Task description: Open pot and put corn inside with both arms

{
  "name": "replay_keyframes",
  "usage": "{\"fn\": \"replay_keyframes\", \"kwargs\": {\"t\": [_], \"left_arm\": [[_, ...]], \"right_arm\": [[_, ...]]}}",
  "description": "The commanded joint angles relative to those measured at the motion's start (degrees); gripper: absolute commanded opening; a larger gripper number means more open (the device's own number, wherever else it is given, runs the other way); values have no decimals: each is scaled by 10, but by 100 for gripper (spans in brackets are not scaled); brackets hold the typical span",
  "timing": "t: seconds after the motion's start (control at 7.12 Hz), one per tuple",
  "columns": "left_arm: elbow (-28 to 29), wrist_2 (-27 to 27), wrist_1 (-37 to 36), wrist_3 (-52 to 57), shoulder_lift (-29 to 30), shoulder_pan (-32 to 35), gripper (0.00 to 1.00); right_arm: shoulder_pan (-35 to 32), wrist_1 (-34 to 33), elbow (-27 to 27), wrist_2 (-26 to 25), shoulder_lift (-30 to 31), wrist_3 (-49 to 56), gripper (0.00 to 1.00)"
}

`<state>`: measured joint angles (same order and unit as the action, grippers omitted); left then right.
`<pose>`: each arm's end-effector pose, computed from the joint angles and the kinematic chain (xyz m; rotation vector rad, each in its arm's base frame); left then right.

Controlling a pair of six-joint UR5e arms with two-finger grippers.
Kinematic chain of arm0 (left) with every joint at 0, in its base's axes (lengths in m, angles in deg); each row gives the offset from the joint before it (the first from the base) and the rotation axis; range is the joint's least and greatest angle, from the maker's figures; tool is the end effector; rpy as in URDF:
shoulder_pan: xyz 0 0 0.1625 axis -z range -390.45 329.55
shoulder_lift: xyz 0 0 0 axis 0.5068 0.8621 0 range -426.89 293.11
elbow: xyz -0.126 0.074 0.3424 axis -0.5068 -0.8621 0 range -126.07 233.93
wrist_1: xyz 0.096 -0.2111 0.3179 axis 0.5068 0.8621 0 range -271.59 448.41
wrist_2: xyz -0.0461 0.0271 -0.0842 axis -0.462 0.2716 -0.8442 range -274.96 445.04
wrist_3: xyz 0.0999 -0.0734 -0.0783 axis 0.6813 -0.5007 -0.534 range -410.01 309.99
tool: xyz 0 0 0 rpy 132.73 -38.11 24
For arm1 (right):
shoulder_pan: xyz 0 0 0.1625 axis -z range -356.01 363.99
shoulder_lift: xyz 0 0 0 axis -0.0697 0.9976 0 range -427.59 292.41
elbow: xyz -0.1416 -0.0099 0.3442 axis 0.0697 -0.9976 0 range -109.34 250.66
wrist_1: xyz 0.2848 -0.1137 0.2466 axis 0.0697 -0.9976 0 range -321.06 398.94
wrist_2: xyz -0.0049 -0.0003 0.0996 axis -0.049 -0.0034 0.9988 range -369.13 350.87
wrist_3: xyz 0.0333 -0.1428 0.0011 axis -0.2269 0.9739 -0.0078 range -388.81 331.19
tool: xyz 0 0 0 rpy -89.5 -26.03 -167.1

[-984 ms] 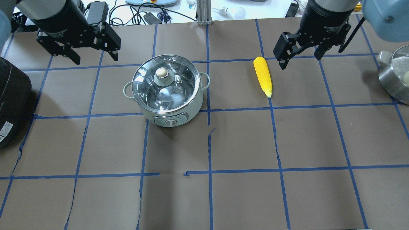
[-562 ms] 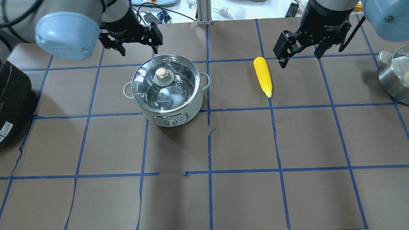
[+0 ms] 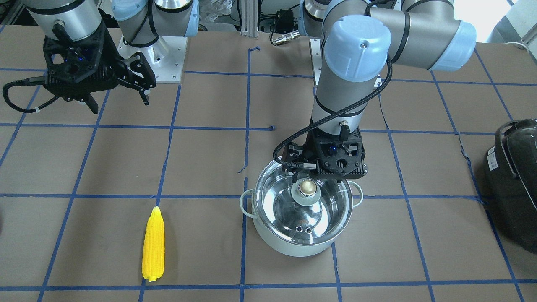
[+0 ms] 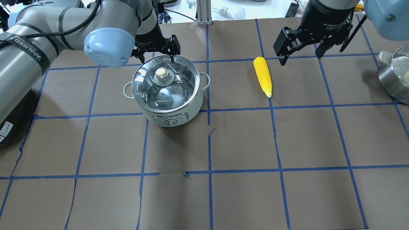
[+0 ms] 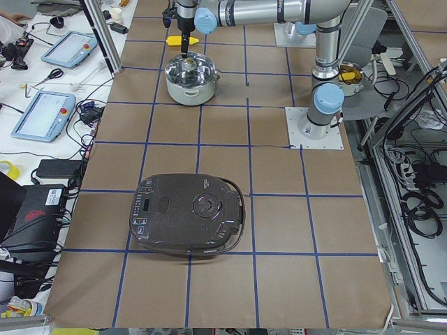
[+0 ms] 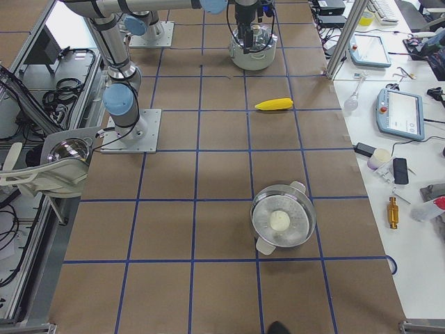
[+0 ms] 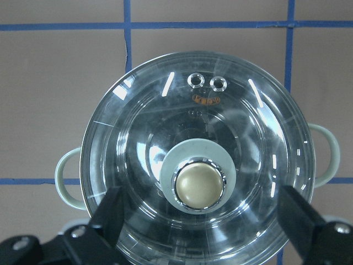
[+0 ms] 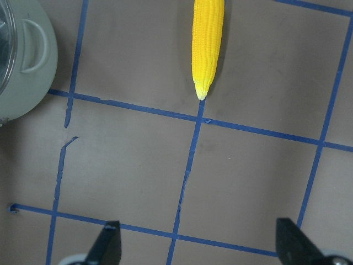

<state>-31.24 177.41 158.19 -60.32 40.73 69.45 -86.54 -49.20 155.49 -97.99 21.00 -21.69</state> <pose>-0.2272 -0.5609 0.3029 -0.0152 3.1167 -0.2105 0.1407 -0.4818 0.4157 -0.2090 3.1161 -0.0534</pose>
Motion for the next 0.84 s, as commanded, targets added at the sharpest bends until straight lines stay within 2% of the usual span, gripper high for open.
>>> {"fn": "replay_keyframes", "kwargs": {"t": [0.0,0.56,0.7], "left_arm": [[-7,-2,-1,-3,14,0,100],[-16,-2,-2,6,26,0,100],[-17,-2,-2,6,25,0,95]], "right_arm": [[-1,2,0,-2,1,-50,100],[-1,-11,2,0,-3,-49,100],[-2,-11,2,0,-4,-49,100]]}}
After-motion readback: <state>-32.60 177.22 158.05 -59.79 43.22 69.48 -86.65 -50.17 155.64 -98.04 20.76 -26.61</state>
